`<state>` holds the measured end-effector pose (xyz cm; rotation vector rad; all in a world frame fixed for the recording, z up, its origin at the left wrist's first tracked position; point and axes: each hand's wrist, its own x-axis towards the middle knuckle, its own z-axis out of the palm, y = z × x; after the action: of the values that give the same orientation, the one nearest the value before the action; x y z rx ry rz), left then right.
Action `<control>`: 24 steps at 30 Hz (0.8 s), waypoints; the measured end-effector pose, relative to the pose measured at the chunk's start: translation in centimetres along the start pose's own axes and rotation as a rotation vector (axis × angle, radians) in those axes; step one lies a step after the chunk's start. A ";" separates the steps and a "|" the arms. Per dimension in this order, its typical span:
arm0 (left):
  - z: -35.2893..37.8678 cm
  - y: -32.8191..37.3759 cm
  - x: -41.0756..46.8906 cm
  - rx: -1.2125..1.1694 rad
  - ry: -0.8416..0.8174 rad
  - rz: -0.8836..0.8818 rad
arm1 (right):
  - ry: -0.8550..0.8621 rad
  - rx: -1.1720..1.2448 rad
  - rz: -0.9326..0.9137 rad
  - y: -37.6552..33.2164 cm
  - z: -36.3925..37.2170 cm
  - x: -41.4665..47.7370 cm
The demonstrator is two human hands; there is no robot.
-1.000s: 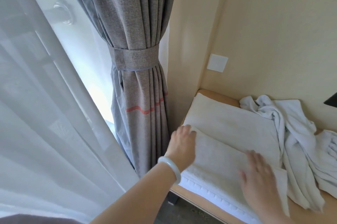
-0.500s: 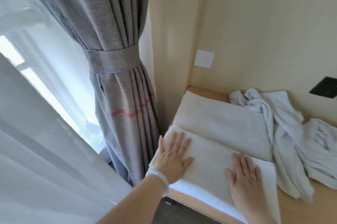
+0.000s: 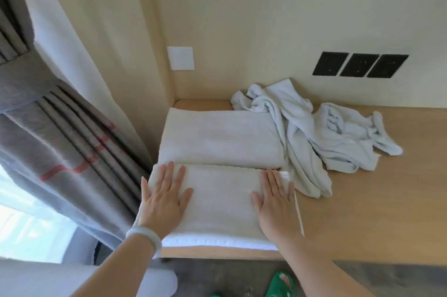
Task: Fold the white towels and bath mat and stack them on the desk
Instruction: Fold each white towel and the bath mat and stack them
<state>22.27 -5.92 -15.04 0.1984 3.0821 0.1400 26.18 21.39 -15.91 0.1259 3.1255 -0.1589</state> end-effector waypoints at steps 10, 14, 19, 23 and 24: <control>-0.8 1.2 0.1 -0.011 0.047 0.053 | -0.009 0.038 -0.003 -0.8 -0.8 0.0; 0.0 0.0 -1.1 -0.034 0.023 0.027 | -0.028 0.059 0.014 0.5 0.6 -0.8; -0.2 0.2 -1.1 -0.069 0.012 0.006 | -0.090 0.095 0.007 0.5 0.2 -0.5; -0.3 0.2 -0.9 -0.027 -0.022 -0.010 | -0.215 0.140 -0.033 1.1 -1.9 0.2; -0.4 0.4 -0.5 -0.020 -0.042 -0.022 | -0.242 0.184 -0.032 1.3 -2.9 0.4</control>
<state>22.85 -5.64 -14.57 0.1637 3.0390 0.1630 25.90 23.00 -13.16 0.0524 2.8674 -0.4280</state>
